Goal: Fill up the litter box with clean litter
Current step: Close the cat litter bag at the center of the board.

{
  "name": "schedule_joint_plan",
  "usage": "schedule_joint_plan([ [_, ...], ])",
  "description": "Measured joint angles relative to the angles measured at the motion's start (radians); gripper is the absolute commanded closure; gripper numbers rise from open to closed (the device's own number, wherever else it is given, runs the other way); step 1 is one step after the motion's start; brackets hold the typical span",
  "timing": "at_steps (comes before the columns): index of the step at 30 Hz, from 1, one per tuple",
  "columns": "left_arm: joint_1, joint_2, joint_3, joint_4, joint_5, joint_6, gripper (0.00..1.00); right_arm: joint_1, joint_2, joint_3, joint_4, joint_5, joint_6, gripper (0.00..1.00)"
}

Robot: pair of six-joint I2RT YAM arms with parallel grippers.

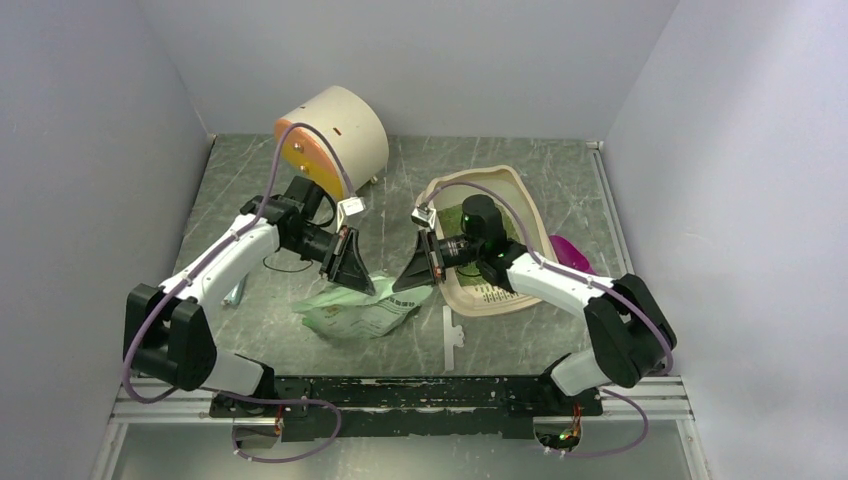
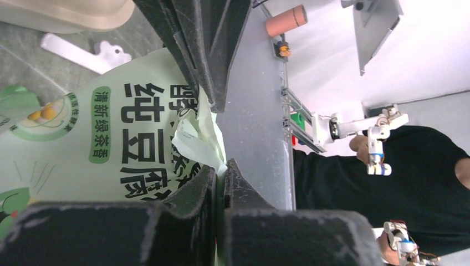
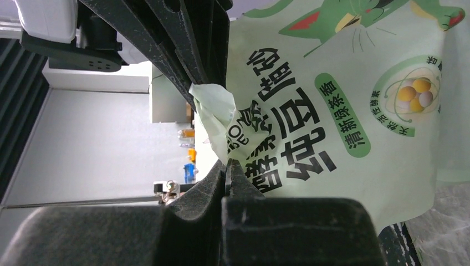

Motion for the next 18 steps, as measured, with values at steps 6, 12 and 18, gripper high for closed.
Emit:
schedule_joint_plan([
  [6,0.001,0.074,-0.001,-0.065,0.104,0.119,0.95,-0.015,0.031,-0.001,0.015,-0.05,0.012,1.0],
  [12,0.001,0.105,0.003,-0.123,0.126,0.156,0.95,-0.039,0.046,0.005,0.034,-0.069,0.014,0.46],
  [18,0.002,0.095,-0.015,-0.114,0.118,0.117,0.95,-0.016,0.1,0.117,0.024,-0.063,-0.022,0.45],
])
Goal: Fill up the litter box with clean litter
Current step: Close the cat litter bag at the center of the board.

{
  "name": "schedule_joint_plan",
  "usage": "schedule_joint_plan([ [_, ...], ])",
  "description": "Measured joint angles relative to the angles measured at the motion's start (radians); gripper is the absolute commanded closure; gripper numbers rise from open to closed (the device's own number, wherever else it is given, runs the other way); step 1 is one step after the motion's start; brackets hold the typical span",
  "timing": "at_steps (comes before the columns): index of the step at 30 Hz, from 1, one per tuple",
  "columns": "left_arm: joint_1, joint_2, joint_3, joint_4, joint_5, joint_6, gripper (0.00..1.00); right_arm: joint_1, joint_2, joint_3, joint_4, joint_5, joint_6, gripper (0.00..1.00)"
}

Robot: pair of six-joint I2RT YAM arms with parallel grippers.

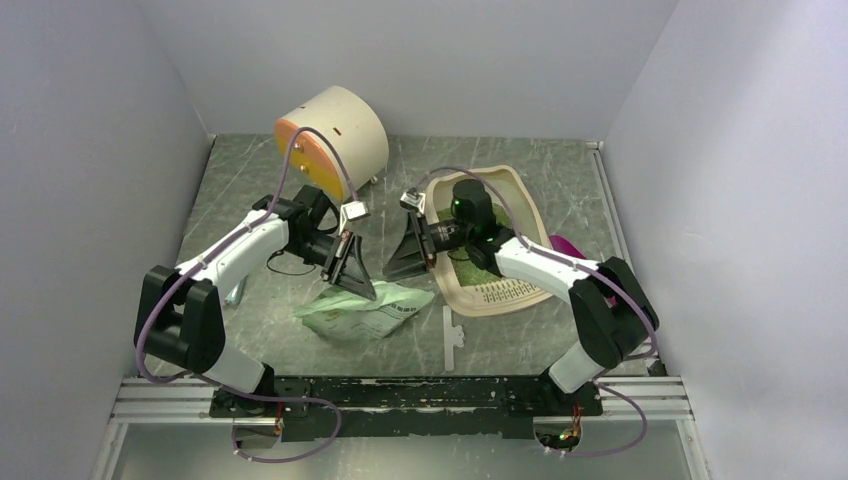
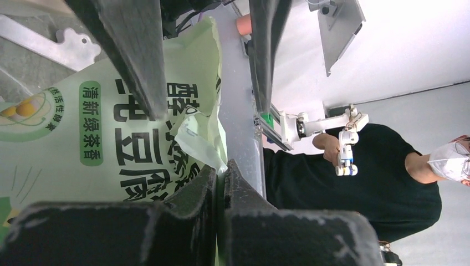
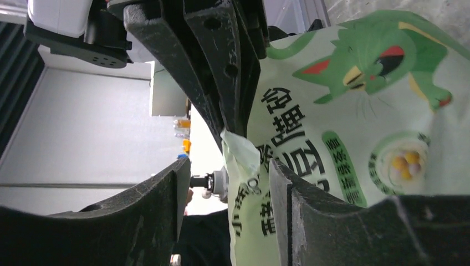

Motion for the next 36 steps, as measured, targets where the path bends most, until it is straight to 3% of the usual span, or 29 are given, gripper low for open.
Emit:
schedule_joint_plan([
  [3,0.002,0.0,0.0,0.013,-0.011,-0.026,0.95,0.041,0.042,0.036,0.0,-0.004,-0.011,0.63],
  [7,0.009,-0.003,0.0,0.024,-0.03,-0.061,0.95,0.079,0.062,0.038,-0.051,-0.017,-0.05,0.99],
  [14,0.022,-0.016,-0.002,0.063,-0.062,-0.104,0.95,0.069,0.063,-0.007,0.062,-0.013,0.035,1.0],
  [15,0.022,-0.017,-0.002,0.065,-0.063,-0.108,0.88,0.069,0.063,-0.017,0.092,-0.011,0.058,1.0],
  [19,0.028,-0.025,0.001,0.077,-0.095,-0.121,0.34,0.063,0.063,-0.033,0.147,-0.024,0.124,1.0],
  [21,0.039,-0.034,0.014,0.072,-0.158,-0.129,0.19,0.056,0.063,-0.035,0.133,-0.032,0.133,1.0],
  [24,0.047,-0.078,0.066,0.093,-0.299,-0.156,0.05,0.049,0.063,-0.035,0.105,-0.03,0.131,1.0],
  [30,-0.033,-0.344,0.089,0.273,-0.593,-0.197,0.03,0.042,0.101,-0.037,0.127,-0.029,0.168,1.0],
  [36,-0.186,-0.566,-0.032,0.42,-0.784,-0.184,0.04,0.034,0.134,-0.01,0.089,-0.027,0.163,1.0],
])
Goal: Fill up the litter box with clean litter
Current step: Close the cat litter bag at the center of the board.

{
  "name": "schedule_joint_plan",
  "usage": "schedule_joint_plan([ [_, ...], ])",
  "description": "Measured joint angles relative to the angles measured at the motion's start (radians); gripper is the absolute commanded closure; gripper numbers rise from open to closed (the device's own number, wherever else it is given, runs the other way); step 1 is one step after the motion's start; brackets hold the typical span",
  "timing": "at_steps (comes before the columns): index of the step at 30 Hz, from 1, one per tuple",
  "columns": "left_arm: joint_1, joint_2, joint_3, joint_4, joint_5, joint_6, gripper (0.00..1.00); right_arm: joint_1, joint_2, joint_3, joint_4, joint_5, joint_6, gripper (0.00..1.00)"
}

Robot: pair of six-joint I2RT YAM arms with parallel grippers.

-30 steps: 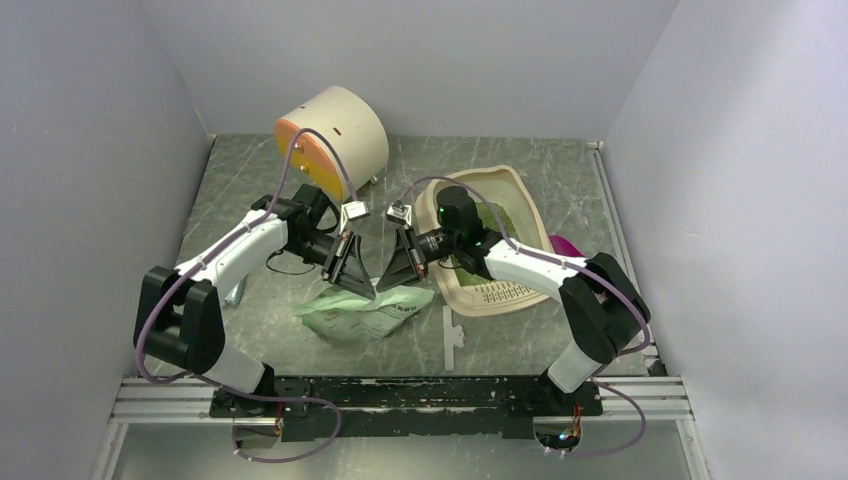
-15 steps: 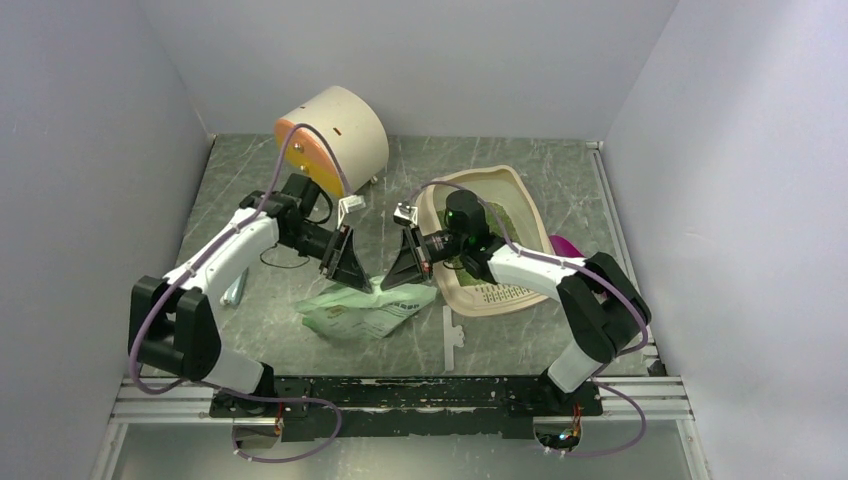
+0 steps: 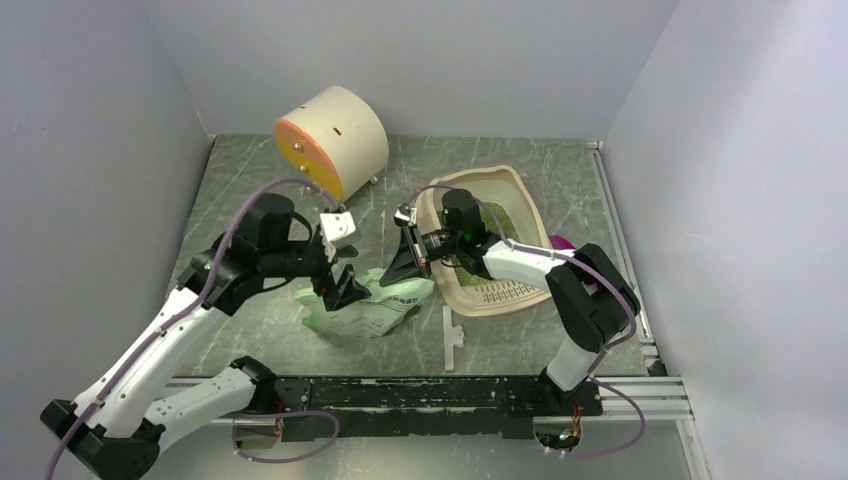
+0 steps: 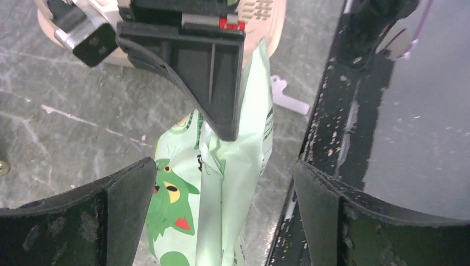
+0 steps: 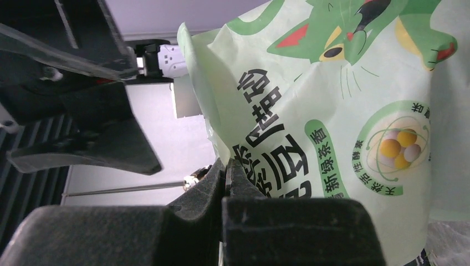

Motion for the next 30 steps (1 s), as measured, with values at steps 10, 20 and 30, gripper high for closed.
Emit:
schedule_joint_plan([
  [10,-0.228,-0.003,-0.117,0.024,-0.263,0.161,0.05,-0.002,0.008,0.006,0.002,0.006,0.011,1.0],
  [20,-0.28,0.046,-0.123,0.042,-0.442,0.257,0.26,-0.002,0.008,0.023,-0.027,0.01,-0.009,1.0],
  [30,-0.282,0.058,-0.14,0.026,-0.435,0.266,0.61,-0.035,-0.04,0.066,-0.2,0.076,-0.157,0.57],
])
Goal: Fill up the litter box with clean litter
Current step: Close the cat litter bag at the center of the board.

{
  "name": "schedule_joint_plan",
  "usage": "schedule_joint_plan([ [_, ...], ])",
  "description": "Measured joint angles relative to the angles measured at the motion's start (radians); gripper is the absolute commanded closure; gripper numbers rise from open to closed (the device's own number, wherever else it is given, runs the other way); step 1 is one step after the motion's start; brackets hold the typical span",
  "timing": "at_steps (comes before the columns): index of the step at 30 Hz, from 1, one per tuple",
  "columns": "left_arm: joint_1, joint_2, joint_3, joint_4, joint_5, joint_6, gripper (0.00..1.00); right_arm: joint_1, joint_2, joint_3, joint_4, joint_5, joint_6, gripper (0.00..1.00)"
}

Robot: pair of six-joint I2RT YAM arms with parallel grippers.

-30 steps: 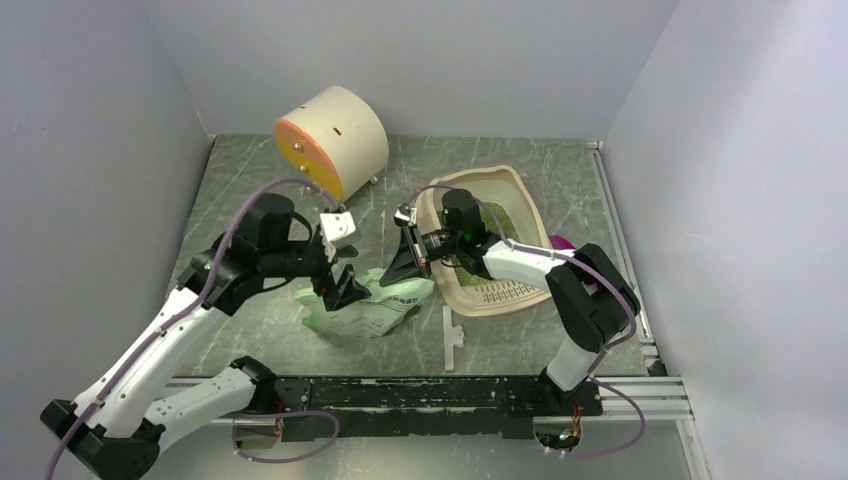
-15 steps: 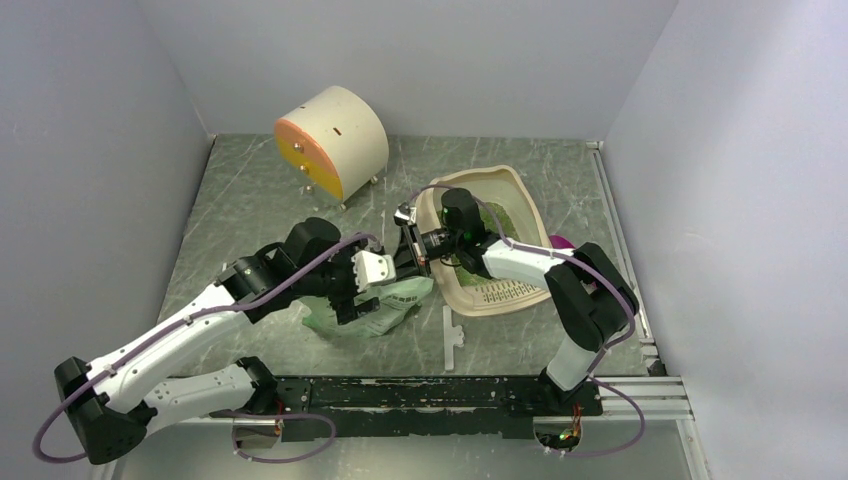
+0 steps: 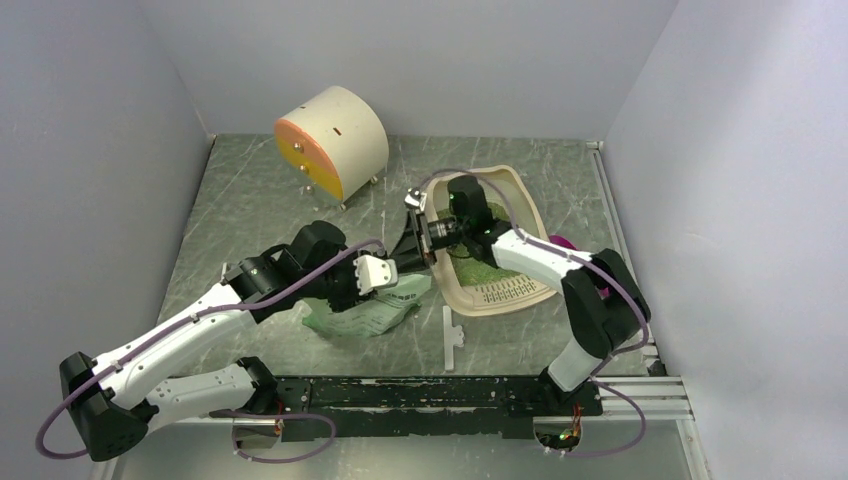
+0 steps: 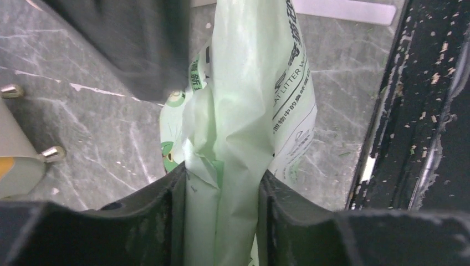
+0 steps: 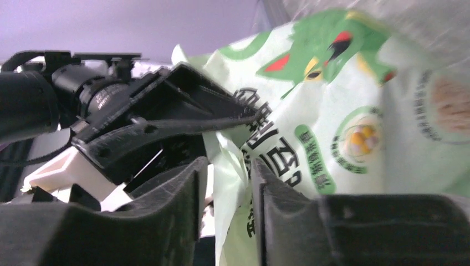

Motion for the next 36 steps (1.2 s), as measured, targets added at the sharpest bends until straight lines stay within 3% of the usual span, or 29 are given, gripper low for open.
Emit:
schedule_joint_plan([
  [3,0.0,0.0,-0.001,-0.011,0.017,-0.006,0.76,-0.038,-0.047,0.064,-0.177,0.076,-0.153,0.53],
  [9,-0.001,0.0,-0.004,-0.019,0.037,-0.01,0.82,-0.07,-0.204,0.111,-0.416,0.257,-0.458,0.51],
  [14,-0.001,0.012,0.001,-0.024,0.044,-0.01,0.81,-0.056,-0.52,-0.077,-0.341,0.374,-0.742,0.25],
  [18,-0.001,0.017,0.007,-0.031,0.047,-0.011,0.82,0.007,-0.812,-0.297,-0.148,0.4,-1.028,0.25],
  [23,-0.001,0.017,0.008,-0.036,0.057,-0.018,0.84,0.156,-0.778,-0.304,-0.143,0.422,-1.346,0.25],
  [26,-0.001,0.017,0.009,-0.039,0.063,-0.023,0.85,0.238,-0.694,-0.272,-0.185,0.475,-1.476,0.34],
  [29,-0.001,0.017,0.013,-0.049,0.067,-0.027,0.94,0.294,-0.624,-0.23,-0.253,0.531,-1.583,0.62],
  [31,-0.001,0.017,0.017,-0.056,0.068,-0.026,0.95,0.311,-0.595,-0.206,-0.306,0.576,-1.63,0.77],
  [32,-0.001,0.017,0.017,-0.057,0.067,-0.026,0.95,0.312,-0.591,-0.203,-0.33,0.602,-1.648,0.94],
  [33,-0.001,0.016,0.017,-0.057,0.068,-0.026,0.95,0.312,-0.594,-0.203,-0.351,0.622,-1.659,1.0],
  [36,0.005,0.01,0.017,-0.056,0.078,-0.026,0.95,0.316,-0.625,-0.212,-0.387,0.67,-1.678,1.0],
])
